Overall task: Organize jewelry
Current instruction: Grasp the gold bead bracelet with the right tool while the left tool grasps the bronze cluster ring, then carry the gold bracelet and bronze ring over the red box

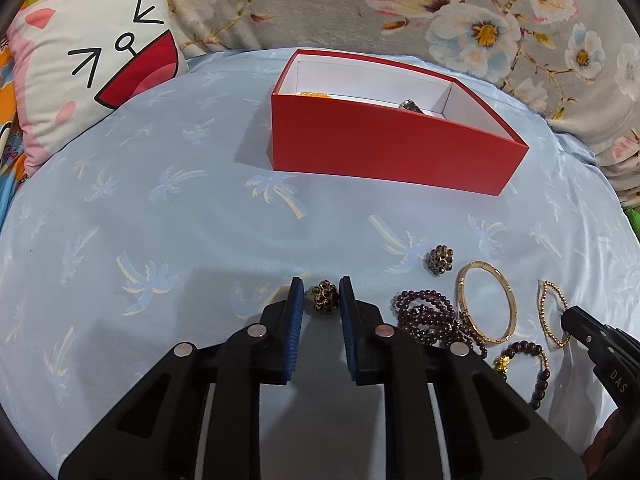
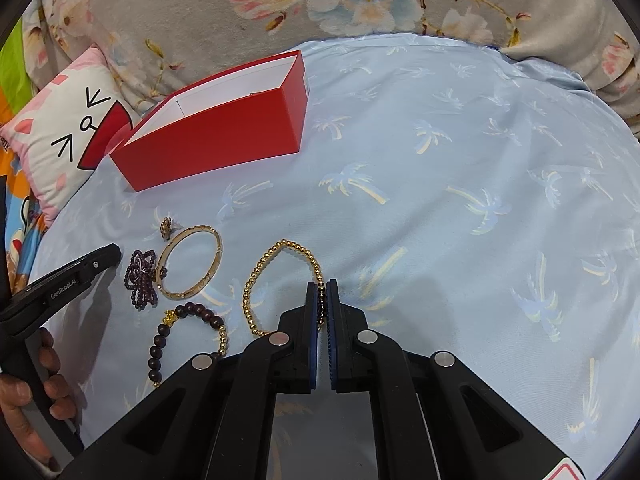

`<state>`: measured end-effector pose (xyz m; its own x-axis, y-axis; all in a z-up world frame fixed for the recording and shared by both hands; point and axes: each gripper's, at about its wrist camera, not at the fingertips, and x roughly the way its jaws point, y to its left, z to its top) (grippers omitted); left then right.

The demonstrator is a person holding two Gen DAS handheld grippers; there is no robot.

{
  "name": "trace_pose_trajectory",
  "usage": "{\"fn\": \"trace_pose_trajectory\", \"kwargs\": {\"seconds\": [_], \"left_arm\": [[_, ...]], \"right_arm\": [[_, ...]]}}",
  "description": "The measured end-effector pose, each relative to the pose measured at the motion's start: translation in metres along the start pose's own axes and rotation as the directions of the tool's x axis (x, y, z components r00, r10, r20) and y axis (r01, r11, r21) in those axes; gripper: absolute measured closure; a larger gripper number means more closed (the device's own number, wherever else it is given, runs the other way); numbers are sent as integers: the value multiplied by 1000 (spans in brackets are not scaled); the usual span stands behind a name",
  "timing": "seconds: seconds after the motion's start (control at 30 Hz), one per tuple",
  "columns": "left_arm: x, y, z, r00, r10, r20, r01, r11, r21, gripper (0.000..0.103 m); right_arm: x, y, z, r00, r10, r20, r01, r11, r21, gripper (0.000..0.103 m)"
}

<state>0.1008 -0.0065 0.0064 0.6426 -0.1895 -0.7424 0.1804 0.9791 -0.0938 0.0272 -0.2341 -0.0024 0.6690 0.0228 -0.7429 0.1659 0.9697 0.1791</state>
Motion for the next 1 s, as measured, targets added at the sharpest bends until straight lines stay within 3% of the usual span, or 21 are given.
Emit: {"fn": "trace_pose_trajectory", "kwargs": {"seconds": [0.27, 0.47, 1.0], "left_arm": [[-9, 5, -4, 1000, -10, -5, 10, 1000, -2, 85], [-22, 9, -2, 1000, -19, 4, 19, 1000, -7, 85], [-44, 15, 31, 999, -32, 40, 33, 999, -23, 85]], "right_arm": [[-7, 2, 3, 1000, 22, 2, -22, 1000, 17, 98], [-27, 14, 15, 998, 38, 50, -38, 999, -1, 98], [-59, 45, 72, 979, 108, 174, -100, 994, -54, 98]]}}
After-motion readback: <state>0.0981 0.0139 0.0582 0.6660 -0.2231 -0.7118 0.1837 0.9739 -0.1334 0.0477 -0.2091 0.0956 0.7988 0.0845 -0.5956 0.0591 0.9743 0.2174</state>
